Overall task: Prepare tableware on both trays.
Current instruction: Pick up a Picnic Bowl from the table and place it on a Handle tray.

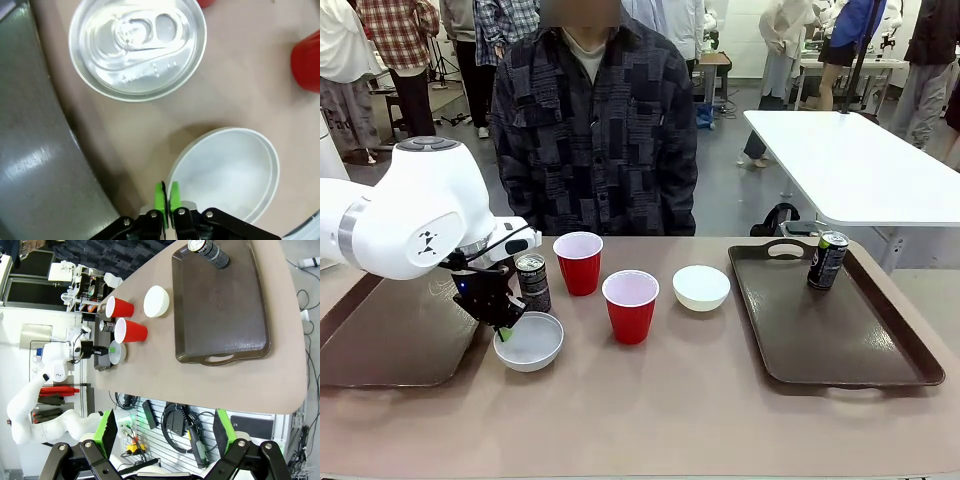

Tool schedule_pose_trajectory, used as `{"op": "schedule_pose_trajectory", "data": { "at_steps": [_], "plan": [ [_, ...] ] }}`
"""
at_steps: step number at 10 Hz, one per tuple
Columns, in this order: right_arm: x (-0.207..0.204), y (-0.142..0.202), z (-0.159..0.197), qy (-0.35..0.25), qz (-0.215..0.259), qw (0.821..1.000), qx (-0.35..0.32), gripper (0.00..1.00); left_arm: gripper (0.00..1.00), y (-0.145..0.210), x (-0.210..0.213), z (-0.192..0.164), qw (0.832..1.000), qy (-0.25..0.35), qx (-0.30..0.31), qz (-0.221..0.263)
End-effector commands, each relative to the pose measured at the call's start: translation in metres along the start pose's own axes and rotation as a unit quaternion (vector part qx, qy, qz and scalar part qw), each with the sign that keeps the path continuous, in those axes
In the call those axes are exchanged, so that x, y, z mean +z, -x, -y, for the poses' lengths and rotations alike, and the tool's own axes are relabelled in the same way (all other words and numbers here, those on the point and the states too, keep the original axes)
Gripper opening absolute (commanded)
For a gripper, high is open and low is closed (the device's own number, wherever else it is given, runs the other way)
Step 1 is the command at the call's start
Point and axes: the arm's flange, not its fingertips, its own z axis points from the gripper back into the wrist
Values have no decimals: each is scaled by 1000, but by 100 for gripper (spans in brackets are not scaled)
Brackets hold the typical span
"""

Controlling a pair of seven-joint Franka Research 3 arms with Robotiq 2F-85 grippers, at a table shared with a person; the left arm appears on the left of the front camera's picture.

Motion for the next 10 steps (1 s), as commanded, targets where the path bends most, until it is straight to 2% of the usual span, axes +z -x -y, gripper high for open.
{"op": "schedule_pose_trajectory", "data": {
  "at_steps": [1, 4, 6, 7, 10],
  "plan": [
    [0, 0, 0, -7, 0, 1000, -1, 100, 0, -2, 4, -3, 1000, -13, 26, 3],
    [0, 0, 0, -7, 0, 1000, -1, 100, 0, -10, 58, -4, 998, 3, 59, 24],
    [0, 0, 0, -7, 0, 1000, -1, 100, 0, -20, 104, -9, 995, 19, 75, 63],
    [0, 0, 0, -7, 0, 1000, -1, 100, 0, -28, 117, -22, 994, 12, 82, 70],
    [0, 0, 0, -7, 0, 1000, -1, 100, 0, -55, 130, -104, 988, -12, 146, 58]
  ]
}}
